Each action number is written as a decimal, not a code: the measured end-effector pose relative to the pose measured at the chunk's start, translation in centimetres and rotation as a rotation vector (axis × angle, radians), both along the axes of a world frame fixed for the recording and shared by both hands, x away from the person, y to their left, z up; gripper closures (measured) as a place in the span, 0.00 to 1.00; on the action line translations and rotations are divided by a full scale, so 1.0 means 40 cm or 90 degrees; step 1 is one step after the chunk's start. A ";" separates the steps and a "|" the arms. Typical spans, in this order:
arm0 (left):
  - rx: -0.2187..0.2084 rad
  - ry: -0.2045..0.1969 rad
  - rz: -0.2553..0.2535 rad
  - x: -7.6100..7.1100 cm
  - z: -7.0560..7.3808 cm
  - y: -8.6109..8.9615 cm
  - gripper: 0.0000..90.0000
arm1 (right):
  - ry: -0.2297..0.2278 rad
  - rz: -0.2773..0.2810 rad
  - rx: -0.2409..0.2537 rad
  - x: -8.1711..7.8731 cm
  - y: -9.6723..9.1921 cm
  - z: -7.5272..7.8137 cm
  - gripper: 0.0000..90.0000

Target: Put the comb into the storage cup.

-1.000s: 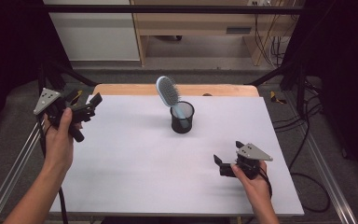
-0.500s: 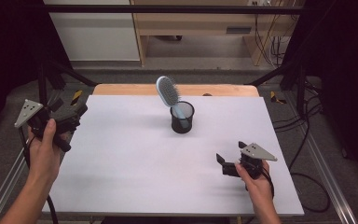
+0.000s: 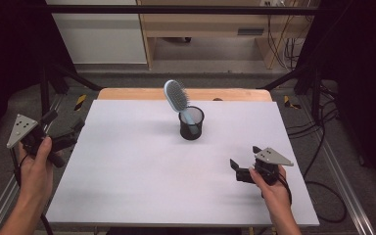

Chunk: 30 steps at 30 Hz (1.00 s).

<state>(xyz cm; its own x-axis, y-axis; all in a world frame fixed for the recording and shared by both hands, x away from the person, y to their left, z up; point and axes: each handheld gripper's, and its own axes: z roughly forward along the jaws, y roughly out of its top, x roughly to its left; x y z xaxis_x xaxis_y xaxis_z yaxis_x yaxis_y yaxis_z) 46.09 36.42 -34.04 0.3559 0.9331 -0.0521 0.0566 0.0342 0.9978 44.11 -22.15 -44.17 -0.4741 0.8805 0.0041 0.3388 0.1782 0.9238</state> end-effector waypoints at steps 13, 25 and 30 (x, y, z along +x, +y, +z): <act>0.000 0.002 -0.002 -0.013 -0.030 0.009 0.01 | -0.040 -0.008 -0.002 -0.018 -0.037 -0.020 0.05; 0.025 -0.002 -0.011 -0.038 -0.059 -0.003 0.01 | -0.043 -0.006 0.010 -0.023 -0.045 -0.026 0.04; 0.028 -0.001 -0.017 -0.044 -0.070 -0.006 0.01 | -0.041 -0.004 0.012 -0.023 -0.044 -0.027 0.04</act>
<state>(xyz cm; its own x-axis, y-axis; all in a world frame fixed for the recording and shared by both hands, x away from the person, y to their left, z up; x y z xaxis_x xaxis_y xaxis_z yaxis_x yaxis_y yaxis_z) 44.31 36.19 -36.83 0.3802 0.9248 -0.0110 0.0555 -0.0110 0.9984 43.17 -23.91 -45.25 -0.4681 0.8836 -0.0092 0.2801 0.1583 0.9468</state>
